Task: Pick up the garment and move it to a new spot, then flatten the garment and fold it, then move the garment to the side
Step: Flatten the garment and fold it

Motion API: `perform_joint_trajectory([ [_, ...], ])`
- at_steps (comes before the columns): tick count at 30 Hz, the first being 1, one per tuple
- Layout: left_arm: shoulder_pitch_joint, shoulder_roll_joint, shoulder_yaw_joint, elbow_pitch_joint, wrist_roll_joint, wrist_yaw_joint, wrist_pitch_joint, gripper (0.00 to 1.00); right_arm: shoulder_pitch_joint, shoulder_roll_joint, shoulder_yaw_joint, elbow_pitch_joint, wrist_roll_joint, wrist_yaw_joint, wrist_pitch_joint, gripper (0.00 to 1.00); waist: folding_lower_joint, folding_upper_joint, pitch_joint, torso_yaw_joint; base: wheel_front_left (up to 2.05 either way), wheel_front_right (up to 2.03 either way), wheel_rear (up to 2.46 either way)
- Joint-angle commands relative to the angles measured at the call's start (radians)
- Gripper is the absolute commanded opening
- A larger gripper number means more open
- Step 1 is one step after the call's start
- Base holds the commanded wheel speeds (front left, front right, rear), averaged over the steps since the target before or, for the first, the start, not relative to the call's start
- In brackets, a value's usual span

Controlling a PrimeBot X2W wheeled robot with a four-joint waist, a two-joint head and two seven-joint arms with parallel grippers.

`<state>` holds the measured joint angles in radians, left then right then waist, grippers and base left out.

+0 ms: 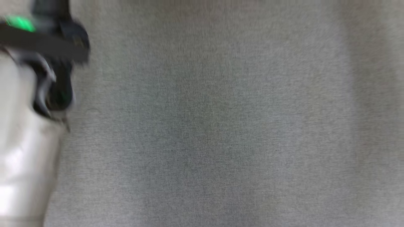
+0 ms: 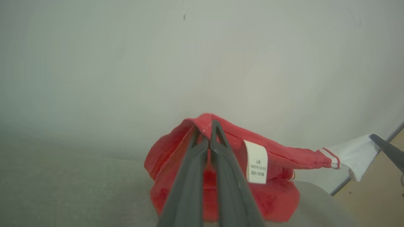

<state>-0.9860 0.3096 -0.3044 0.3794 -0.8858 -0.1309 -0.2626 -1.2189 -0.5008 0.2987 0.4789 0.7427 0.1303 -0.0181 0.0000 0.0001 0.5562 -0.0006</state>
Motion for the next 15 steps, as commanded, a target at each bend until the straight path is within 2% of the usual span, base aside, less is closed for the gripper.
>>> perform_joint_trajectory([
  [1,0.065,0.007,-0.009,-0.011,-0.020,0.001,0.001,0.00,0.077,-0.027,-0.020,-0.041,0.020,0.001,0.042,0.00,0.0000,-0.0001,-0.074,0.003,0.00,0.00,0.00],
  [3,0.102,0.009,-0.019,-0.016,-0.031,0.001,0.005,0.00,0.133,-0.036,-0.041,-0.067,0.033,0.001,0.070,0.00,0.0000,-0.0001,-0.092,0.004,0.00,0.00,0.00],
  [7,0.240,0.011,-0.051,-0.034,-0.043,0.004,0.014,0.00,0.343,-0.052,-0.129,-0.164,0.028,0.001,0.208,0.00,0.0000,-0.0001,-0.154,0.002,0.00,0.00,0.00],
  [15,0.475,-0.032,-0.079,-0.028,-0.075,0.031,0.006,0.00,0.714,0.094,-0.340,-0.328,-0.099,0.001,0.441,0.00,0.0000,-0.0001,-0.255,-0.005,0.00,0.00,0.00],
])
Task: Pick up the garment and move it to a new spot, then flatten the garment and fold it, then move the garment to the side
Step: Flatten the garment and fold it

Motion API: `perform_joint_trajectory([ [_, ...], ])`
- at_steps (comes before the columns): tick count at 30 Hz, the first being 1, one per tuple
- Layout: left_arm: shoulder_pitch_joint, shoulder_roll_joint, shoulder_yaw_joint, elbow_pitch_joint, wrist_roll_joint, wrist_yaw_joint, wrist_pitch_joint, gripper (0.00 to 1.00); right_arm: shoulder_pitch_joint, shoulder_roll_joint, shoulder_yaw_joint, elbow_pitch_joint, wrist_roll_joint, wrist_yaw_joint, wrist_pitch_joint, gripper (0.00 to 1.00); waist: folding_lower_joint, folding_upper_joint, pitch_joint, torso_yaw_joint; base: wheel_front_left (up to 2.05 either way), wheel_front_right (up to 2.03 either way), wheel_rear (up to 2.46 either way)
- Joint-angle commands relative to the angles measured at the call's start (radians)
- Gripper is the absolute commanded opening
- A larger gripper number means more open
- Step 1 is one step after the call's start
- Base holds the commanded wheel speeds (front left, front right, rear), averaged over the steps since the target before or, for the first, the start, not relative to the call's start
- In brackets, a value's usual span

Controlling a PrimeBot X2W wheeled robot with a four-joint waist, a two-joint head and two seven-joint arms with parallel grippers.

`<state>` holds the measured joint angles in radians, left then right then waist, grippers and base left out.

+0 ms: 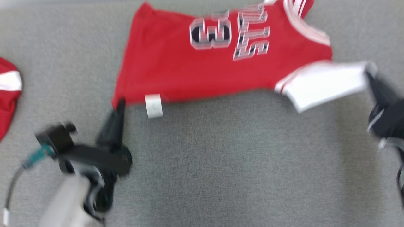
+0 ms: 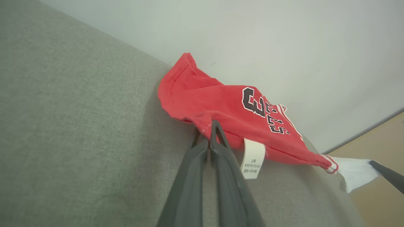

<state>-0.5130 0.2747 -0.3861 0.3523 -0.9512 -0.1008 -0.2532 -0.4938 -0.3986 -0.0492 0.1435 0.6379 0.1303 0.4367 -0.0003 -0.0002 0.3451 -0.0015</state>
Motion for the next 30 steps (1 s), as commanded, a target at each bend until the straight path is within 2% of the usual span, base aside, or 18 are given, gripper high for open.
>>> perform_joint_trajectory([
  [1,0.025,-0.002,-0.003,0.004,-0.003,0.002,-0.003,0.00,0.030,0.012,-0.013,-0.010,-0.017,0.001,0.011,0.00,0.0003,0.0002,-0.060,-0.002,0.00,0.00,0.00],
  [8,0.188,-0.040,-0.019,0.009,-0.015,0.024,-0.008,0.00,0.265,0.158,-0.138,-0.125,-0.136,0.001,0.204,0.00,0.0003,0.0002,-0.145,0.006,0.00,0.00,0.00],
  [17,0.375,-0.068,0.037,-0.035,-0.049,0.054,-0.012,0.00,0.485,0.302,-0.261,-0.280,-0.185,0.001,0.332,0.00,0.0003,0.0002,-0.236,0.011,0.00,0.00,0.00],
  [26,0.502,-0.090,0.094,-0.075,-0.016,0.104,-0.013,0.00,0.587,0.345,-0.330,-0.307,-0.226,0.001,0.326,0.00,0.0003,0.0002,-0.276,0.010,0.00,0.00,0.00],
  [30,0.533,-0.097,0.104,-0.077,0.005,0.113,-0.013,0.00,0.609,0.348,-0.333,-0.264,-0.187,0.001,0.296,0.00,0.0003,0.0002,-0.288,0.015,0.00,0.00,0.00],
])
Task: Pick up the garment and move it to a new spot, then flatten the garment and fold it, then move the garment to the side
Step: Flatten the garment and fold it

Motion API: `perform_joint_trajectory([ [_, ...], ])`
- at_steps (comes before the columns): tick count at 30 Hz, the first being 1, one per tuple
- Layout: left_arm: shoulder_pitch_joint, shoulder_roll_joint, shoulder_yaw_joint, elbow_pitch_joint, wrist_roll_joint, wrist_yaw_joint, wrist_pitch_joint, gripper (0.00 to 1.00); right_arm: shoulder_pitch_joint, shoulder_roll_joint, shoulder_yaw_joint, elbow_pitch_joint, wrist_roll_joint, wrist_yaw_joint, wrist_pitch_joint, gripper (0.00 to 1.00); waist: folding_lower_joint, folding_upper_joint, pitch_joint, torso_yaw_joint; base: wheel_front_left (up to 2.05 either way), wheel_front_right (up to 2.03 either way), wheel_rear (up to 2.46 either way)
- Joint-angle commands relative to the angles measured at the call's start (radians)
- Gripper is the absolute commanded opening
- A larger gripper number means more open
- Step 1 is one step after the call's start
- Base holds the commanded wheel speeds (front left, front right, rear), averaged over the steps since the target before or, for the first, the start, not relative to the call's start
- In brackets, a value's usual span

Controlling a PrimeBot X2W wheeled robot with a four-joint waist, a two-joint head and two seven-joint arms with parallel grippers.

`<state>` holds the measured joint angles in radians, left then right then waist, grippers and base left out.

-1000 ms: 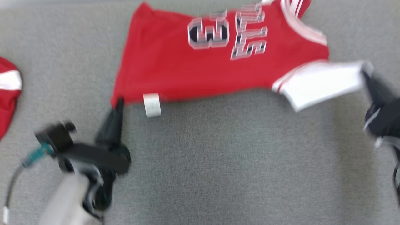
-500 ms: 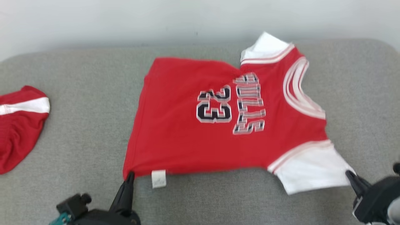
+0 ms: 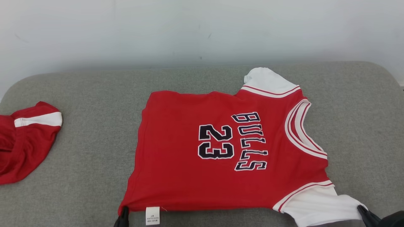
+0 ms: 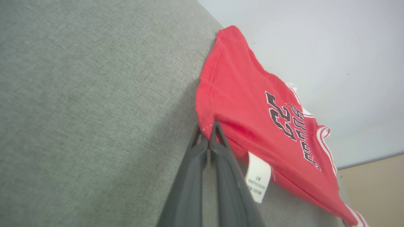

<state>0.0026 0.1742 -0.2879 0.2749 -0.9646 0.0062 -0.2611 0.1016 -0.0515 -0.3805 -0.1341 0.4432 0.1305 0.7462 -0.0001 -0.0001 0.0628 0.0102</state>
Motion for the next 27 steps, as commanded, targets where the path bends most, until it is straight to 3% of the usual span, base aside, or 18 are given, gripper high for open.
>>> perform_joint_trajectory([
  [1,0.024,0.003,0.005,0.003,0.022,0.010,-0.005,0.00,0.016,0.000,-0.003,0.025,0.018,0.001,-0.023,0.00,0.0001,0.0001,-0.010,0.004,0.00,0.00,0.00],
  [15,0.054,0.044,-0.045,0.010,0.080,0.063,0.049,0.00,0.055,0.001,0.044,0.047,0.009,0.001,0.004,0.00,0.0001,0.0001,-0.023,0.010,0.00,0.00,0.00],
  [21,0.005,0.058,-0.065,-0.014,0.098,0.074,0.082,0.00,-0.048,0.001,0.079,0.012,0.002,0.001,-0.050,0.00,0.0001,0.0001,-0.009,0.015,0.00,0.00,0.00],
  [27,-0.080,0.064,-0.095,-0.011,0.133,0.108,0.146,0.00,-0.193,-0.004,0.123,0.066,-0.048,0.001,-0.073,0.00,0.0001,0.0001,0.001,0.015,0.00,0.00,0.00],
])
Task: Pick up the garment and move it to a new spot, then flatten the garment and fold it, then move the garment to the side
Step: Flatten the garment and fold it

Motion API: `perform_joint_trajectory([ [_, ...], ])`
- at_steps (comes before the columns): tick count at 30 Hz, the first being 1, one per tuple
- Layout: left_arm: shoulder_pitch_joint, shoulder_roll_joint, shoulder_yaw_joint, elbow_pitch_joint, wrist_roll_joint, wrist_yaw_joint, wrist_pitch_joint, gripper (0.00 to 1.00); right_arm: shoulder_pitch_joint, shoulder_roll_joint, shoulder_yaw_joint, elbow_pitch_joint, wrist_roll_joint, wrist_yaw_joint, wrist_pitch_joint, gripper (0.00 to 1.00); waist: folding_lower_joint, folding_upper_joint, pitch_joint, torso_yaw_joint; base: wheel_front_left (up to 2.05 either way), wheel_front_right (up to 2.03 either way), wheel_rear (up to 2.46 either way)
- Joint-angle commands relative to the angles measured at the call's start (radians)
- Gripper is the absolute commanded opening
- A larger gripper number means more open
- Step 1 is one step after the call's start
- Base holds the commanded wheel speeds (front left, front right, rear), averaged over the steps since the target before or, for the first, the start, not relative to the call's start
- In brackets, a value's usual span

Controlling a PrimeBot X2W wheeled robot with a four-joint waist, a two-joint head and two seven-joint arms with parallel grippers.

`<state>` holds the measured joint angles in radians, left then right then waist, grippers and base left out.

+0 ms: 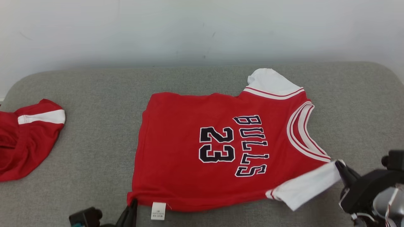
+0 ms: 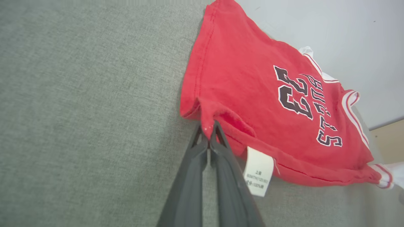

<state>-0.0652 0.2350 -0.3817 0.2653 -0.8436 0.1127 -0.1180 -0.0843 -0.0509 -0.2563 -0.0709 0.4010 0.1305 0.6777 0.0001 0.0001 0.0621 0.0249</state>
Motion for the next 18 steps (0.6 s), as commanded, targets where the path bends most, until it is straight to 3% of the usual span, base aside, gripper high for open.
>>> perform_joint_trajectory([
  [1,-0.024,0.003,-0.005,-0.005,0.018,0.007,0.009,0.00,-0.030,-0.006,0.007,0.018,-0.010,0.001,-0.011,0.00,-0.0001,-0.0001,0.004,0.002,0.00,0.00,0.00],
  [18,-0.250,-0.023,-0.021,0.107,0.049,0.054,0.072,0.00,-0.302,-0.071,0.078,0.288,-0.055,0.001,-0.220,0.00,-0.0001,-0.0001,0.070,0.006,0.00,0.00,0.00],
])
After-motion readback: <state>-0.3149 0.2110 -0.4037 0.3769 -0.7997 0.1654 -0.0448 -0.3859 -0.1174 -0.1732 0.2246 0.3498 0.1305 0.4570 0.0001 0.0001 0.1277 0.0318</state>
